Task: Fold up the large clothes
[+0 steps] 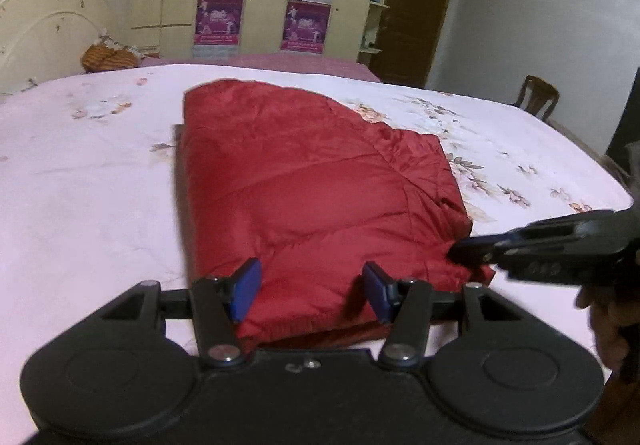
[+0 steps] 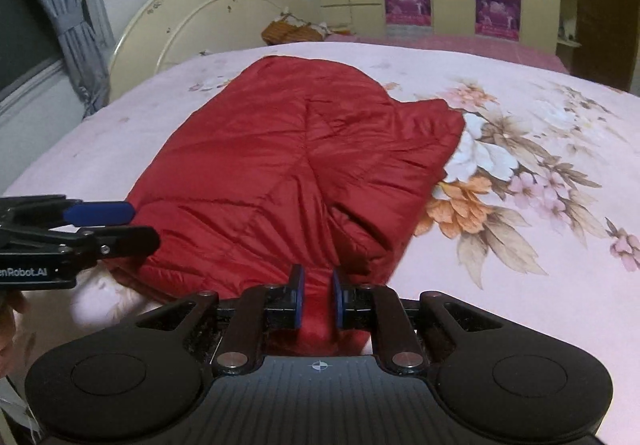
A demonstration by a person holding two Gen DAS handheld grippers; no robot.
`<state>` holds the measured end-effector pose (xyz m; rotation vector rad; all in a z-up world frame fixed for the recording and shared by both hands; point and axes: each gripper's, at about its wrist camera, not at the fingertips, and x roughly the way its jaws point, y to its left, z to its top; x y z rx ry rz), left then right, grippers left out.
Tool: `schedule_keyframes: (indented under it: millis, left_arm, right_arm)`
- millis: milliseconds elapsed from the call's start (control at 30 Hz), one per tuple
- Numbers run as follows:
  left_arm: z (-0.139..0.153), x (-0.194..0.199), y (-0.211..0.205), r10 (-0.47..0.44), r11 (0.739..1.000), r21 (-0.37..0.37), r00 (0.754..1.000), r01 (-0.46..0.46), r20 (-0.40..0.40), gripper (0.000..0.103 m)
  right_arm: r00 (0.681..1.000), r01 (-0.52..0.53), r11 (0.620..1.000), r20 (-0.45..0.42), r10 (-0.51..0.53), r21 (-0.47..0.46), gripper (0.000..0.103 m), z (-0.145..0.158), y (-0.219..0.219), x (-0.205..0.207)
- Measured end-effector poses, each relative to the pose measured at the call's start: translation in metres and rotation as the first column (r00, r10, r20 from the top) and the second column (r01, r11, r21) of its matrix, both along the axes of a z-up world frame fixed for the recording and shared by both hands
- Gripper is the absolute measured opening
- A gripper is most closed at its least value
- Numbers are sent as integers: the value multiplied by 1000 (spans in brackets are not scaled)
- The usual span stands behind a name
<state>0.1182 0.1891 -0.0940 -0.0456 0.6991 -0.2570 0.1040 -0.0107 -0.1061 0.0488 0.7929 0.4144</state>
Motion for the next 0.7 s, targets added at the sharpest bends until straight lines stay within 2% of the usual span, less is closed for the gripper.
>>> schedule_keyframes:
  millis: [67,100,300,367,400,433,467,500,533,567,700]
  left_arm:
    - [14,-12,-3,34,999,38,999,-34,15,55]
    - [19,-19,-3,41,999,34,999,-42,24,55]
    - [44,-51,-12,68,997,40,995,-71,67,59]
    - [47,-62,-14,77,996,47,994,-81,77,72]
    - [49,-66,-16,95,994,52,992,-100,87,94]
    - [52,-72,-17,129,989,61,986,-136,107,102]
    - [54,-79,-20,157,984,67,979,-167,131,103]
    - [56,-86,-21,166,982,70,977,-177,135,103]
    - [58,-92,-21,171,981,70,977,-181,128,103]
    - [60,-98,-22,179,980,69,976,-189,124,103]
    - [64,-119,-21,177,981,64,980,-183,89,103]
  right_arm:
    - [999,14,999,42,-15,30,13,17,-7,-15]
    - [998,22,999,57,-25,42,13,25,-10,-23]
    - [995,74,992,57,-80,105,13,58,-23,-58]
    - [995,78,991,60,-86,112,13,63,-25,-69]
    - [994,87,991,53,-93,106,13,65,-24,-71]
    - [994,97,991,45,-102,97,13,66,-23,-77]
    - [993,110,990,36,-113,84,19,67,-24,-80]
    - [991,130,989,21,-132,65,39,67,-25,-84]
    - [988,151,987,25,-152,54,95,67,-26,-89]
    - [985,157,986,65,-161,58,102,70,-28,-99]
    - [981,179,983,69,-181,33,103,79,-33,-128]
